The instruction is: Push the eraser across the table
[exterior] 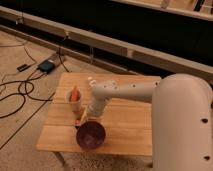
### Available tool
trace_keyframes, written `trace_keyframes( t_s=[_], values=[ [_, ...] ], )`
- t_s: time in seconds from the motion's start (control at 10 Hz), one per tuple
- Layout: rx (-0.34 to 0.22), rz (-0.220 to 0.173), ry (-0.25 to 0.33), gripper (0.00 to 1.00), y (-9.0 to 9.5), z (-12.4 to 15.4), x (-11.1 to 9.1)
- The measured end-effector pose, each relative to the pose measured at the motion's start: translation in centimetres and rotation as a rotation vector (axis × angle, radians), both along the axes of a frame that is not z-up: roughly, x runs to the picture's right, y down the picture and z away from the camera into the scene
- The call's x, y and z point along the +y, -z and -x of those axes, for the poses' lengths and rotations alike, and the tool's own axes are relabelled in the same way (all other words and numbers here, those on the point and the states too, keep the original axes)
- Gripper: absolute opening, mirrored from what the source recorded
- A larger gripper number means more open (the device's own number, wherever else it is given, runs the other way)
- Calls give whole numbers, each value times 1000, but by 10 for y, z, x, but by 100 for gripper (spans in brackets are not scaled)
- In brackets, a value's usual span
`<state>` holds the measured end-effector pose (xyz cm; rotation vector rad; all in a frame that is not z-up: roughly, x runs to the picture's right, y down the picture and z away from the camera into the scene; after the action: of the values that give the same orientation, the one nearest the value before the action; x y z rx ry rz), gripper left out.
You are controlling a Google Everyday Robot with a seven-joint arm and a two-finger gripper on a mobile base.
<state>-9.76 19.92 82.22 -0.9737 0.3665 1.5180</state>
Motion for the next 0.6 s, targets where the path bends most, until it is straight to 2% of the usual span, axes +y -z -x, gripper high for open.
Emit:
trace_keyframes(
  t_s=[0.4,0.6],
  values=[
    [-78,-19,42,65,10,29,3],
    [-100,-36,54,65,10,38,0]
  ],
)
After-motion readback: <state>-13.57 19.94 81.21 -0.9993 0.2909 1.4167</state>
